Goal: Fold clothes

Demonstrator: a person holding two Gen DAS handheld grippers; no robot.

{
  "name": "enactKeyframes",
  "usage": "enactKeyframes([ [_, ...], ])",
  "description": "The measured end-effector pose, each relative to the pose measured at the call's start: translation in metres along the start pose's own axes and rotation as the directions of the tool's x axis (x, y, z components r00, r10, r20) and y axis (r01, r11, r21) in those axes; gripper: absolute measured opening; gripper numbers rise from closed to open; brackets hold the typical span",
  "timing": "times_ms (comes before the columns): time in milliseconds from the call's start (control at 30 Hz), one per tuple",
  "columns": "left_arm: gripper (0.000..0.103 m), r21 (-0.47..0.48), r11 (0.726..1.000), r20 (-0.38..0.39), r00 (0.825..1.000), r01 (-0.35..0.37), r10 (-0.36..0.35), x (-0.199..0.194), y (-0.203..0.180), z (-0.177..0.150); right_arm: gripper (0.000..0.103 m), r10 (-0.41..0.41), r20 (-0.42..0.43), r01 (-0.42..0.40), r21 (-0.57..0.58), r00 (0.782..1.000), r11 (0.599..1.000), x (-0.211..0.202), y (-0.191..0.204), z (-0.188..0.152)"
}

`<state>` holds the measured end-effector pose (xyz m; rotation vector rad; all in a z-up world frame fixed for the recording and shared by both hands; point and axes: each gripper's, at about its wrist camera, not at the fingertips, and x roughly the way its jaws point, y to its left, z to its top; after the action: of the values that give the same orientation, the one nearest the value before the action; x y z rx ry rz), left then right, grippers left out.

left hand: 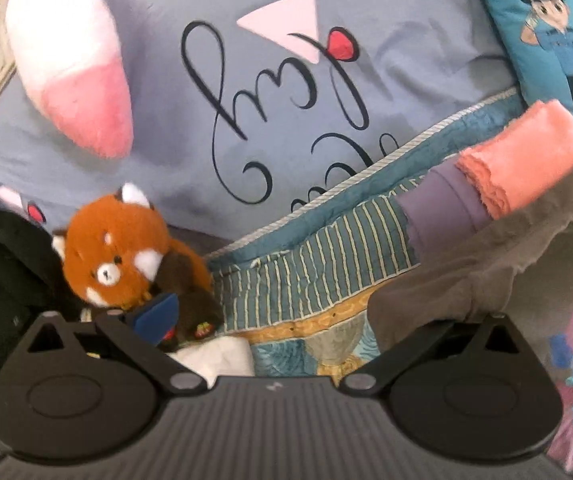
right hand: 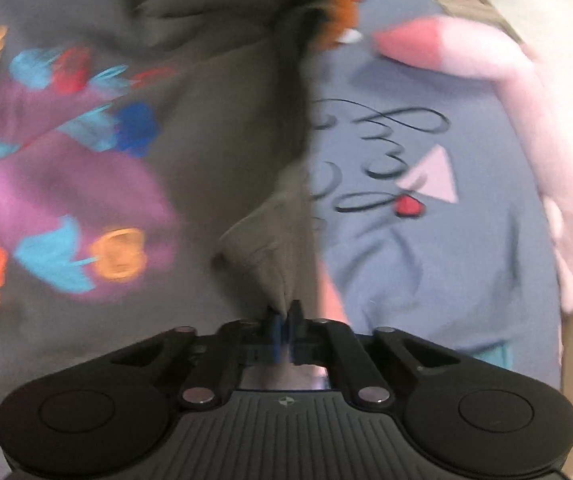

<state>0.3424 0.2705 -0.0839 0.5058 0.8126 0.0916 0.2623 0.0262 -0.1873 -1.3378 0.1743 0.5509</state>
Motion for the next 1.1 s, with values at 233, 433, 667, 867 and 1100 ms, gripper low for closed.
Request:
enactKeyframes([
  [233, 0.103, -0.056, 0.998, 0.019, 1.0, -0.021, 0.023, 0.015, -0.006, 0.013, 0.003, 0.027, -0.055, -0.008, 0.32, 0.998, 0.948, 0.016, -0.082, -0.003],
  [433, 0.103, -0.044, 0.997, -0.05, 0.997, -0.059, 0.057, 0.062, -0.028, 0.031, 0.004, 0.206, -0.168, -0.043, 0.666, 0.964, 0.744, 0.078, -0.127, -0.021],
  [667, 0.103, -0.123, 0.992, -0.152, 0.988, 0.019, -0.038, 0.095, -0.021, 0.023, 0.006, 0.321, -0.208, 0.016, 0.859, 0.924, 0.511, 0.117, -0.122, -0.058],
  [867, 0.103, -0.193, 0.977, -0.159, 0.979, 0.096, -0.127, 0.095, -0.005, 0.018, 0.009, 0.144, -0.165, 0.079, 0.879, 0.976, 0.471, 0.087, -0.146, -0.07],
  [1100, 0.103, -0.209, 0.966, -0.145, 0.972, 0.152, -0.184, 0.074, 0.019, 0.013, 0.033, 0.049, -0.139, 0.11, 0.918, 0.989, 0.38, -0.001, -0.144, -0.143],
])
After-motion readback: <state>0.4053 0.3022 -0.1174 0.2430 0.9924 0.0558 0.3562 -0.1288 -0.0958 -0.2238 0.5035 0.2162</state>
